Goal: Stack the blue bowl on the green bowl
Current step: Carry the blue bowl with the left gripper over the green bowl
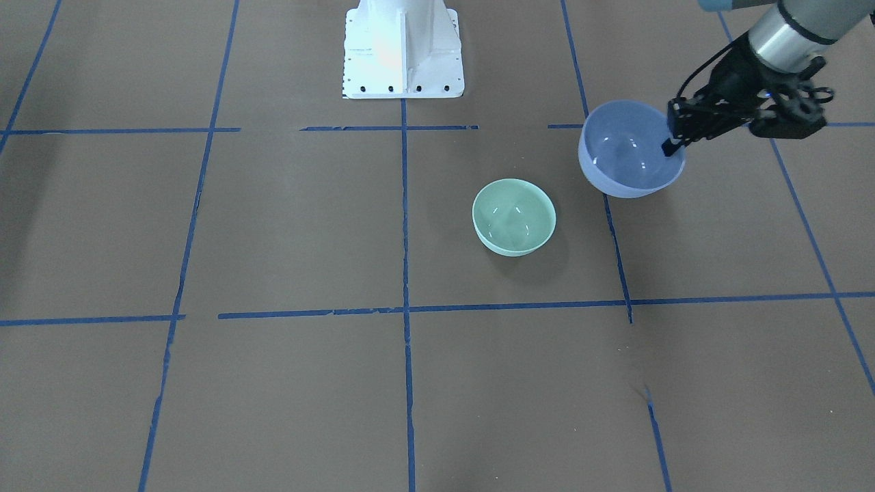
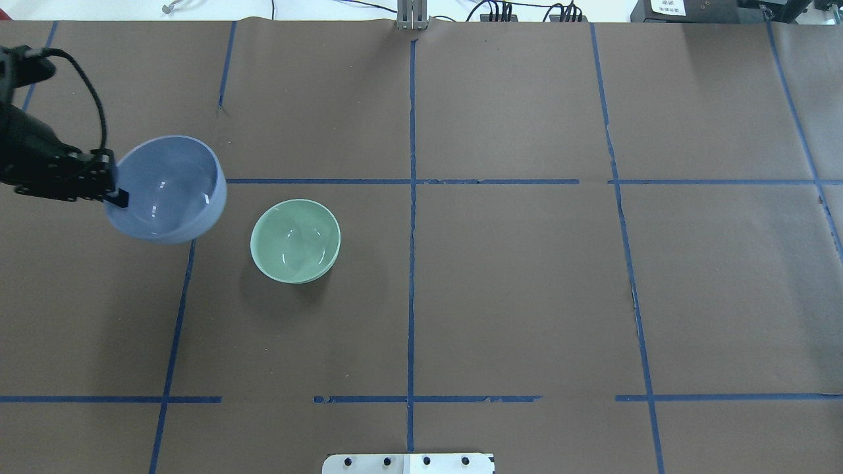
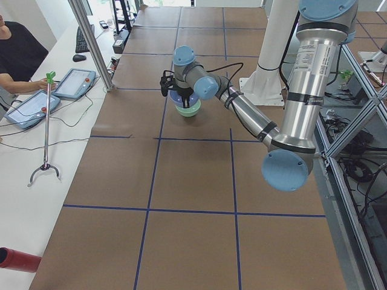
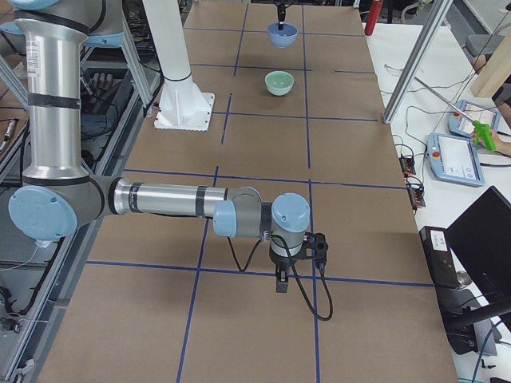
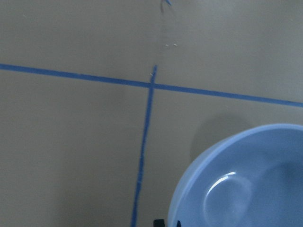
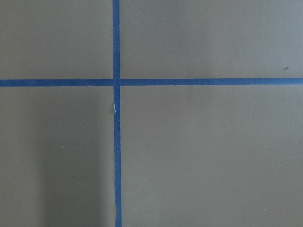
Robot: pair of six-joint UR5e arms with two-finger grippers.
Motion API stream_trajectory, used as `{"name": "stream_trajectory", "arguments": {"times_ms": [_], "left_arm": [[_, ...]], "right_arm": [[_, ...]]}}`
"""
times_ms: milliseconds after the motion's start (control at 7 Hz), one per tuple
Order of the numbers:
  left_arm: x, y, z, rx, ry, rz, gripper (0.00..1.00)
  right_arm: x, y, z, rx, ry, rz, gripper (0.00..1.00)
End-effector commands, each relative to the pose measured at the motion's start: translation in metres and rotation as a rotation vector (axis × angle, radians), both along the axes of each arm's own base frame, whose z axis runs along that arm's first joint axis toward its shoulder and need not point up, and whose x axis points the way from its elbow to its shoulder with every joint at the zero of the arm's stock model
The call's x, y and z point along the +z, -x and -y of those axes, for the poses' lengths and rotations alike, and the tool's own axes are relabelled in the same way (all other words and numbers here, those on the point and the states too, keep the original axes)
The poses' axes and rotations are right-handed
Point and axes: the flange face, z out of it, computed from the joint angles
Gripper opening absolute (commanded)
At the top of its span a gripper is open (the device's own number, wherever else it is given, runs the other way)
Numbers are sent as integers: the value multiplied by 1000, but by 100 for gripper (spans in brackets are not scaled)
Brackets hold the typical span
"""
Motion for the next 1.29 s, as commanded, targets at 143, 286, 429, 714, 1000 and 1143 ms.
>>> {"name": "stream_trajectory", "arguments": {"times_ms": [143, 286, 429, 714, 1000, 1143], "left_arm": [[3, -115, 4, 8, 41, -12, 0], [5, -132, 4, 2, 10, -12, 0], [12, -142, 1, 16, 15, -4, 0], [14, -148, -2, 25, 16, -1, 0], [20, -151, 1, 30, 15, 8, 81], [25, -149, 0, 28, -12, -21, 100]], "right_arm": [[0, 0, 0, 0, -1, 0, 100], [0, 0, 0, 0, -1, 0, 100], [0, 0, 0, 0, -1, 0, 100], [0, 0, 0, 0, -1, 1, 100], [0, 0, 0, 0, -1, 1, 100], [0, 0, 0, 0, -1, 1, 100]]}}
